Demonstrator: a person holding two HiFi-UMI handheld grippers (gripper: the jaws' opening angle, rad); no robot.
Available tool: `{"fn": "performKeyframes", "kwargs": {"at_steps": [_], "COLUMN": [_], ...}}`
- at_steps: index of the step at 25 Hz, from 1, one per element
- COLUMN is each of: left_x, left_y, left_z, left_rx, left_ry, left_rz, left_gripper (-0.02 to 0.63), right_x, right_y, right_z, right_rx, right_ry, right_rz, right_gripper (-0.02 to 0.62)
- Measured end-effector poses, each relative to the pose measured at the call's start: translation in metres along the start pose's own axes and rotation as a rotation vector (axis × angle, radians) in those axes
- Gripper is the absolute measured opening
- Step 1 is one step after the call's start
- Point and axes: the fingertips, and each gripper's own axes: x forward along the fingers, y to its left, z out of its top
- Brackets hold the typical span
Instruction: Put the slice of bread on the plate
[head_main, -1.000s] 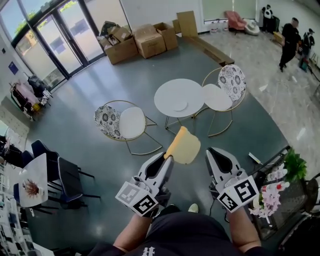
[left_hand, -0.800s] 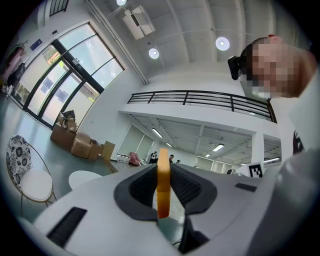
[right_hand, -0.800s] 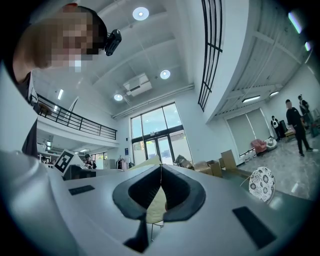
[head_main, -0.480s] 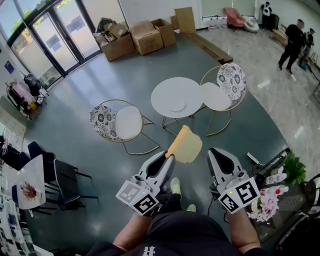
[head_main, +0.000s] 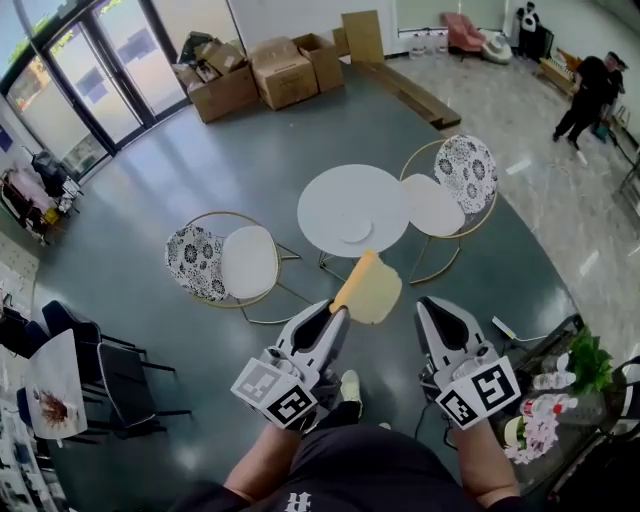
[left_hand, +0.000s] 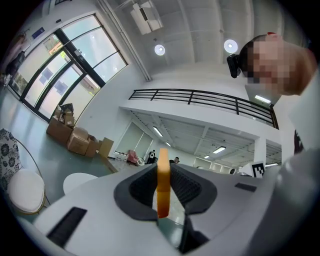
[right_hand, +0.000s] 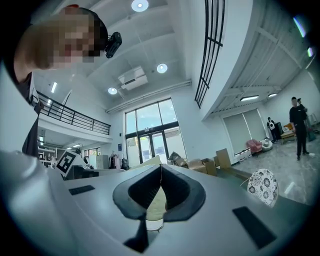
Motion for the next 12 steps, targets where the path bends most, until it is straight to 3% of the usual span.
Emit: {"fn": "performKeyframes", "kwargs": {"at_steps": [12], "left_x": [0.054], "left_y": [0.11], "left_z": [0.032], "left_rx": [-0.025], "left_ry": [0.042], "left_rz": [-0.033], "left_gripper": [0.081], "right_x": [0.114], "right_y": [-0.024], "right_z": [0.002], "right_rx": [-0.013], "right_ry": [0.005], "right_rz": [-0.046], "right_gripper": [0.006]}}
